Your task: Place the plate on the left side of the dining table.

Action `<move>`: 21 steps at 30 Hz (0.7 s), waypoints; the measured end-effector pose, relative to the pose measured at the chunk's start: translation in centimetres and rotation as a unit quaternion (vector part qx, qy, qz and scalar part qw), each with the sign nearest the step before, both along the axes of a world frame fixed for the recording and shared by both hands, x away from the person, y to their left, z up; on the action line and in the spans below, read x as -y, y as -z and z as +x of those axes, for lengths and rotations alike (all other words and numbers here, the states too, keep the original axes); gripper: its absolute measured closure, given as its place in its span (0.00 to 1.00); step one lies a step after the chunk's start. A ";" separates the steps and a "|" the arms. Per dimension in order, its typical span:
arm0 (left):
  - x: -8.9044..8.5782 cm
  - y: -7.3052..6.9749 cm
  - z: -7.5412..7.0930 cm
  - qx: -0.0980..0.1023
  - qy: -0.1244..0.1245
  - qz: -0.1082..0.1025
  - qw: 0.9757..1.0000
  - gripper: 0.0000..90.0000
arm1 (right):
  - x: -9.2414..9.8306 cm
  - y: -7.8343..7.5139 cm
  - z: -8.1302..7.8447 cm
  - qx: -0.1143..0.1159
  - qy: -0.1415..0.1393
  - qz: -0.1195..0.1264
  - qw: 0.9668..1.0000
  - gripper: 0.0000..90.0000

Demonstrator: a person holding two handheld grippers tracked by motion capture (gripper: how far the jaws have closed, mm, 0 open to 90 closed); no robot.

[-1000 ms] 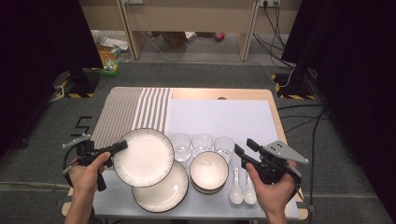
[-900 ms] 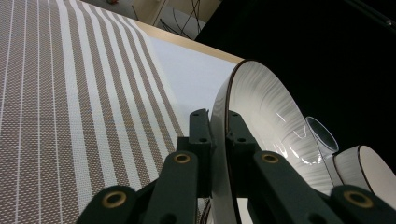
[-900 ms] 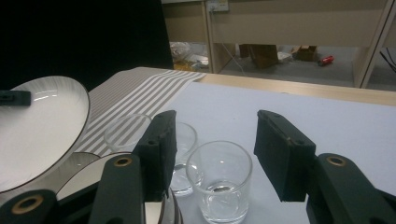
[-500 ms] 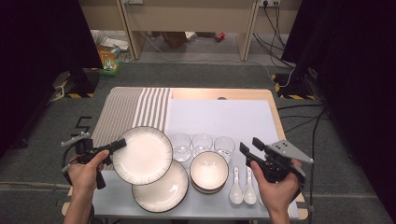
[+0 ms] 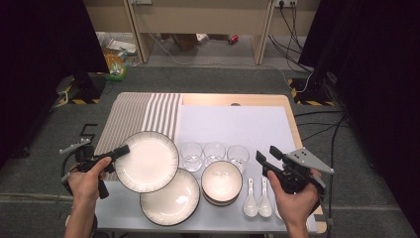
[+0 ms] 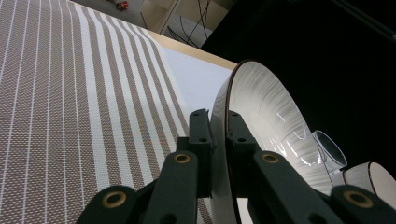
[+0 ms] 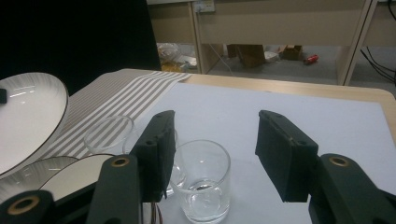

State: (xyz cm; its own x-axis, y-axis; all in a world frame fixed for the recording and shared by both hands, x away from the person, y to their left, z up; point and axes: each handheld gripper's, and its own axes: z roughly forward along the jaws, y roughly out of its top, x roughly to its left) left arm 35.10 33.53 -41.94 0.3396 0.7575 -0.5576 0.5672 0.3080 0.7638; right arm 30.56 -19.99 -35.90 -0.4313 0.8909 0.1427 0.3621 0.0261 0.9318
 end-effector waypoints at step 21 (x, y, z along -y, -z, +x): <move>-0.8 -0.2 0.9 0.001 -0.012 -0.009 1.000 0.93 | 0.0 0.0 0.0 0.002 0.000 -0.002 1.000 0.52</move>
